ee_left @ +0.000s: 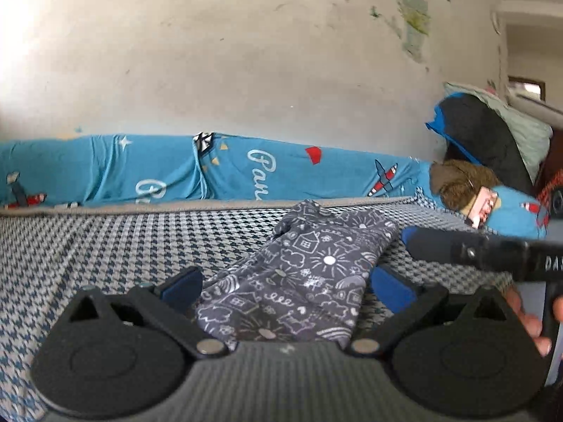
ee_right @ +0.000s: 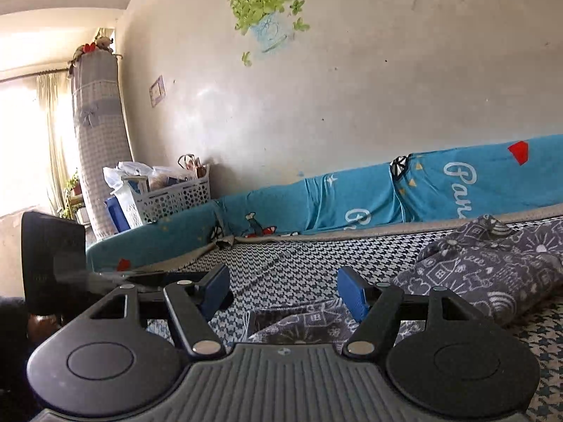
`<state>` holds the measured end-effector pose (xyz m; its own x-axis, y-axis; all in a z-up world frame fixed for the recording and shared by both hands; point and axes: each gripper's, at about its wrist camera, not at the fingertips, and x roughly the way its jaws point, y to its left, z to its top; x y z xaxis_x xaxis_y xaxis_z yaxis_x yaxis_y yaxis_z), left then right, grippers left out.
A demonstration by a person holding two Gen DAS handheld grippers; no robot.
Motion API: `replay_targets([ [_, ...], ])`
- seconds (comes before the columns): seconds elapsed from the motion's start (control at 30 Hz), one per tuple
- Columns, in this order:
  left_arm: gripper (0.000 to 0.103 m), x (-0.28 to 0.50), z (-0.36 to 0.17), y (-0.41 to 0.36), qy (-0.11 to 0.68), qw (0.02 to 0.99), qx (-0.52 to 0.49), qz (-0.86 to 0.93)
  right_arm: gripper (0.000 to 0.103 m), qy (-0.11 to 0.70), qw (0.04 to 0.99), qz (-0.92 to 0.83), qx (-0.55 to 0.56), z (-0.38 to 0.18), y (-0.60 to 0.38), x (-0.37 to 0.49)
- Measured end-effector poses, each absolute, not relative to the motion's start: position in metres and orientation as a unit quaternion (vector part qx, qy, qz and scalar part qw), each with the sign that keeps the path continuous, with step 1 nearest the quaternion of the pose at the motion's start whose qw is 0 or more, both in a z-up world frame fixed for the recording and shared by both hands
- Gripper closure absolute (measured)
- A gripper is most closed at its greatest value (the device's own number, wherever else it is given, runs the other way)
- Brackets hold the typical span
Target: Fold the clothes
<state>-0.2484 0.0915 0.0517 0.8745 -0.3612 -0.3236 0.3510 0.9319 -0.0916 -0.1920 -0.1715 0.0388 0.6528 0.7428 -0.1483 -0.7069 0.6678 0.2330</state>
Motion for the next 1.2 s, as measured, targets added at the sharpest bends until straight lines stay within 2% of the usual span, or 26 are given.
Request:
replay_targets([
  [0.4,0.0,-0.297,0.048,0.033,0.095,0.961,0.193,-0.172,0.036,0.101,0.914,0.392,0.028,0.042,-0.169,-0.205],
  [0.67,0.0,-0.299,0.054,0.041,0.091,0.973,0.158,-0.144,0.036,0.106,0.906,0.41,0.011,0.041,-0.167,-0.205],
  [0.83,0.0,-0.292,0.057,0.058,0.095,0.979,0.105,-0.148,0.035,0.126,0.878,0.457,0.071,0.043,-0.175,-0.197],
  [0.93,0.0,-0.296,0.058,0.065,0.066,0.981,0.086,-0.162,0.033,0.136,0.853,0.489,0.12,0.044,-0.182,-0.193],
  [1.03,0.0,-0.307,0.058,0.068,0.003,0.981,0.064,-0.183,0.031,0.141,0.828,0.521,0.155,0.045,-0.187,-0.191],
  [1.2,0.0,-0.313,0.056,0.063,-0.03,0.984,0.055,-0.169,0.028,0.144,0.801,0.552,0.185,0.045,-0.189,-0.191],
])
